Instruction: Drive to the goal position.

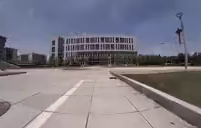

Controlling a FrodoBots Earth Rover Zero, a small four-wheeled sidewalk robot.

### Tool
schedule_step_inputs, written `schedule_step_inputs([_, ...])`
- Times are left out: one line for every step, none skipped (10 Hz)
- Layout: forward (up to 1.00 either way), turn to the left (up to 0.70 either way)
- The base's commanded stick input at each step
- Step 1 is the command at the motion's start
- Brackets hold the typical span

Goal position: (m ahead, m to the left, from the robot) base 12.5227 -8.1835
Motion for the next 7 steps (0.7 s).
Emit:
schedule_step_inputs([0.70,0.00])
schedule_step_inputs([0.70,0.00])
schedule_step_inputs([0.70,0.00])
schedule_step_inputs([0.70,0.00])
schedule_step_inputs([0.70,0.00])
schedule_step_inputs([0.70,0.00])
schedule_step_inputs([0.70,0.19])
